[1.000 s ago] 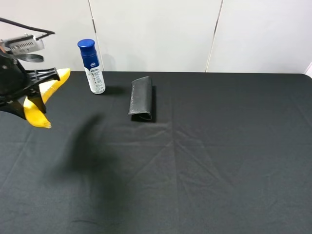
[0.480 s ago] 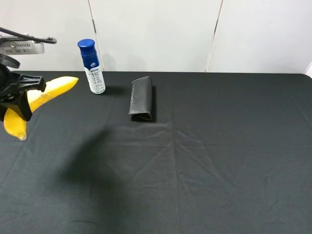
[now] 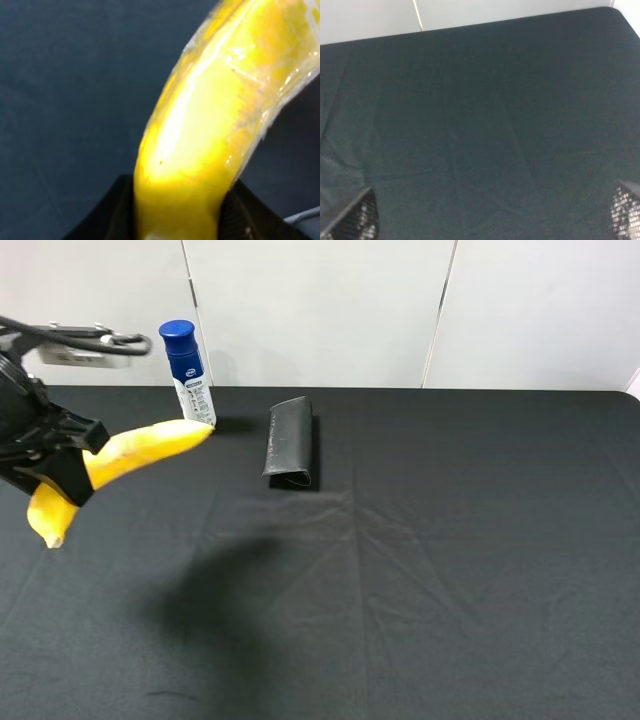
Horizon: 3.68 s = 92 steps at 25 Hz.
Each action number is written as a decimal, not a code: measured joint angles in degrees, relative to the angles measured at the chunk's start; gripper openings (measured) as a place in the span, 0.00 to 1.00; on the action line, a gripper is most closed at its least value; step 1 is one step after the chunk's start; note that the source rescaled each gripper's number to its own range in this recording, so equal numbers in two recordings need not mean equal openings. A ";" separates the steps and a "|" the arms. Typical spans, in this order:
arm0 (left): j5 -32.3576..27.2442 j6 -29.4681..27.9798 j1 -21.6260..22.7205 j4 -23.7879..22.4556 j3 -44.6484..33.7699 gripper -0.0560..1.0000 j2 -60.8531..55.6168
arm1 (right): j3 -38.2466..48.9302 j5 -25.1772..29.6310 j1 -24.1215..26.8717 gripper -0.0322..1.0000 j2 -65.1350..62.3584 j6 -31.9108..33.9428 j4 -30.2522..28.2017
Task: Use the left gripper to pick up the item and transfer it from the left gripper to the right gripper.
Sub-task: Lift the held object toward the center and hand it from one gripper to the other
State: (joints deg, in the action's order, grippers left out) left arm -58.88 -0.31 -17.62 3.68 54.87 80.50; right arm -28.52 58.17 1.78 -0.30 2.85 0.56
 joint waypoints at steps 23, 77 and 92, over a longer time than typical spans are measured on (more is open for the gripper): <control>12.73 1.31 -21.40 0.12 0.00 0.05 0.00 | -2.51 -8.90 0.00 1.00 32.26 -13.75 38.96; 23.00 4.72 -34.91 1.90 13.06 0.05 15.05 | -2.81 -5.16 -7.98 0.83 73.81 -66.15 82.99; 22.71 4.72 -34.91 1.82 13.06 0.05 15.05 | -2.81 -5.91 -7.98 0.04 73.81 -67.74 83.45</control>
State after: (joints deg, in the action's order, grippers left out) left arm -36.17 4.41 -52.53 5.50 67.93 95.55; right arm -31.33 52.26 -6.20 73.50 -64.90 84.01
